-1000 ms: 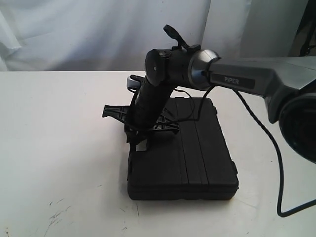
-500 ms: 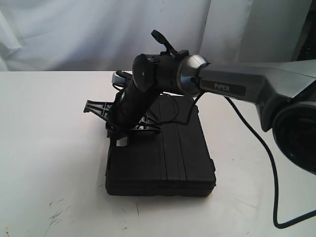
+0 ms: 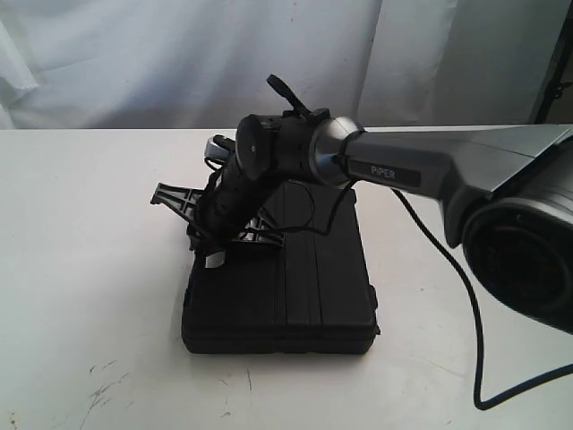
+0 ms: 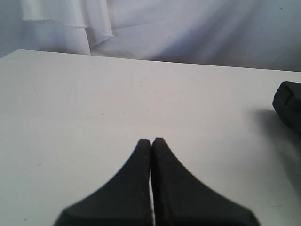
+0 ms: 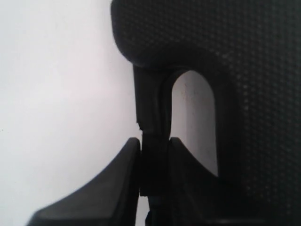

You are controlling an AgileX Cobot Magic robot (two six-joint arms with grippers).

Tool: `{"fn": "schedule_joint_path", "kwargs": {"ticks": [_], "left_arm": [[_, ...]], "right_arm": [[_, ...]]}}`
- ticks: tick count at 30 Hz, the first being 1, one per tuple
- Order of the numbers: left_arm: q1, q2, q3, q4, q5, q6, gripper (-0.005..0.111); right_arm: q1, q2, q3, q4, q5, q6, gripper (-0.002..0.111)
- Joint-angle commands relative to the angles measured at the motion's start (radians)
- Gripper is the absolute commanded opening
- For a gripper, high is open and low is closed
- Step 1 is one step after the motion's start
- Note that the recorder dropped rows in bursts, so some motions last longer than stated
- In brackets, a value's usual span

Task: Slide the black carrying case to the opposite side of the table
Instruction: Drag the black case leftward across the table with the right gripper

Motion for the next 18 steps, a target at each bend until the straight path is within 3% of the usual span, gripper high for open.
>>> {"fn": "schedule_joint_path", "kwargs": {"ticks": [1,18], "left_arm": [[-0.006,-0.004,0.005,0.001,-0.005,-0.004,0.000],[-0.006,-0.004,0.005,0.001,-0.005,-0.004,0.000]], "right_arm": [[0.010,0.005,-0.046,0.041,-0.087,0.015,0.000],[0.012,0.015,-0.046,-0.020,-0.070,0.038,0.001]]}}
